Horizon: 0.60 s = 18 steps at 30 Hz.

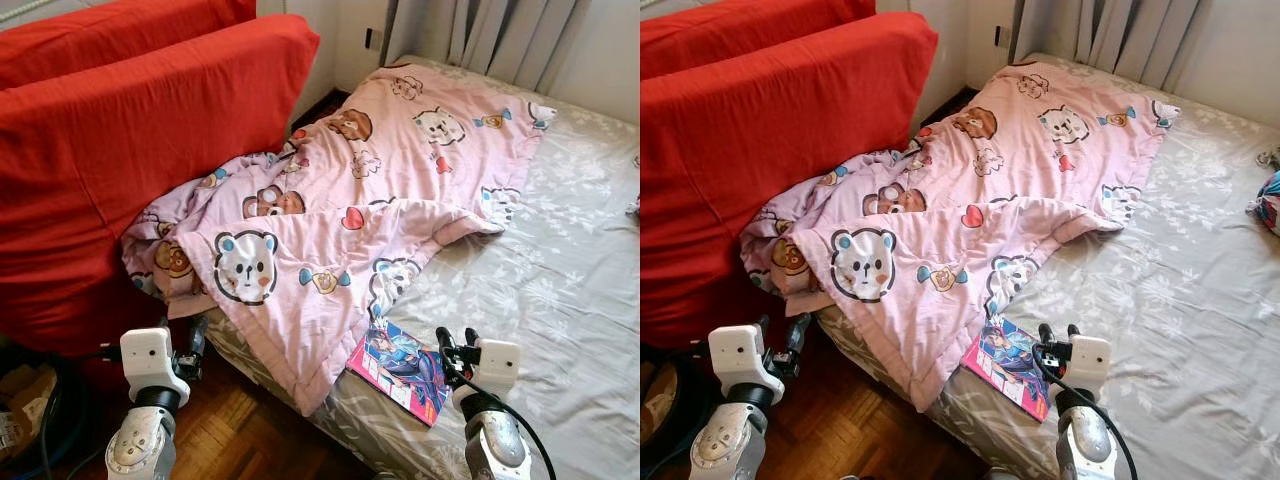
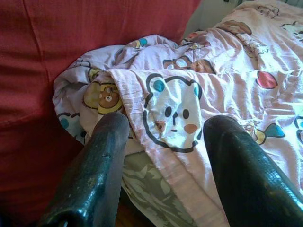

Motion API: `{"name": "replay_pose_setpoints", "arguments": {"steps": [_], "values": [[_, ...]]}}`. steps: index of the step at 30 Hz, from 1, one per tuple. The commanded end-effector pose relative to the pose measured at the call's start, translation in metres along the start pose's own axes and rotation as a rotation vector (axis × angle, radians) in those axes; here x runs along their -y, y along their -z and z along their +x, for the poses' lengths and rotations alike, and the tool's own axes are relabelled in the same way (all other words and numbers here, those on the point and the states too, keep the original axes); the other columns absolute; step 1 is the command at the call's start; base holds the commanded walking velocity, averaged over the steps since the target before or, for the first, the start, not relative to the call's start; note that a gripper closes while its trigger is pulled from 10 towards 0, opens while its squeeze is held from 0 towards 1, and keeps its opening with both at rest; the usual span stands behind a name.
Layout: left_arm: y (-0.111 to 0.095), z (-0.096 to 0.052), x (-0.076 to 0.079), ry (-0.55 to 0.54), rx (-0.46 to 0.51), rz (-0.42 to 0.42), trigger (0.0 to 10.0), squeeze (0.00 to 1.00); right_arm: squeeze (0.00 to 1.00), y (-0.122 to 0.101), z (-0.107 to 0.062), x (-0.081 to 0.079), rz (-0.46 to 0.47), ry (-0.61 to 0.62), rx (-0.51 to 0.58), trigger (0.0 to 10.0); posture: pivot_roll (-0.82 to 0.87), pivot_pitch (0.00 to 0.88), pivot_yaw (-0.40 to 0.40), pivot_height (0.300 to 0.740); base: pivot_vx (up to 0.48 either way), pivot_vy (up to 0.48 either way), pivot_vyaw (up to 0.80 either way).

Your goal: Clean up the room

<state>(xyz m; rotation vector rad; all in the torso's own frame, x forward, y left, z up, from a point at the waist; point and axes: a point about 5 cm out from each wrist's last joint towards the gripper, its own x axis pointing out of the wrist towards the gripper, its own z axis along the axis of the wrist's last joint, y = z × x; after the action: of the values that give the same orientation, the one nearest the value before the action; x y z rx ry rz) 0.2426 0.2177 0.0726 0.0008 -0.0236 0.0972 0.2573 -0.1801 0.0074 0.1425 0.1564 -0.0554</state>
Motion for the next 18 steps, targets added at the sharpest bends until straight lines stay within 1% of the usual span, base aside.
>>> {"name": "replay_pose_setpoints", "arguments": {"steps": [1,3,5,12,15,18], "values": [[-0.0007,-0.0001,-0.0039,-0.014,-0.009,-0.004,10.0,0.00,0.00,0.0064,-0.0038,0.0026,-0.005,0.011,-0.040,10.0,-0.01,0.199,-0.045,0.703,0.000,0.000,0.00],[-0.0003,-0.0004,-0.0036,-0.015,-0.013,-0.006,10.0,0.00,0.00,0.0058,-0.0042,0.0024,0.005,0.010,-0.028,10.0,-0.01,0.200,-0.045,0.688,0.000,0.000,0.00],[0.0004,-0.0008,-0.0030,-0.013,-0.018,-0.007,10.0,0.00,0.00,0.0044,-0.0047,0.0019,0.017,0.009,-0.011,10.0,-0.01,0.200,-0.045,0.688,0.000,0.000,0.00],[0.0003,-0.0006,-0.0022,-0.012,-0.021,-0.008,10.0,0.00,0.00,0.0034,-0.0031,0.0011,0.014,0.010,-0.015,10.0,-0.01,0.199,-0.045,0.688,0.000,0.000,0.00],[-0.0003,-0.0002,-0.0014,-0.012,-0.020,-0.013,10.0,0.00,0.00,0.0064,-0.0016,-0.0004,-0.004,-0.001,-0.051,10.0,-0.01,0.200,-0.046,0.688,0.000,0.000,0.00],[0.0005,-0.0003,0.0002,-0.010,-0.023,-0.015,10.0,0.00,0.00,0.0078,-0.0019,-0.0010,0.000,-0.004,-0.057,10.0,-0.01,0.199,-0.046,0.668,0.000,0.000,0.00]]}}
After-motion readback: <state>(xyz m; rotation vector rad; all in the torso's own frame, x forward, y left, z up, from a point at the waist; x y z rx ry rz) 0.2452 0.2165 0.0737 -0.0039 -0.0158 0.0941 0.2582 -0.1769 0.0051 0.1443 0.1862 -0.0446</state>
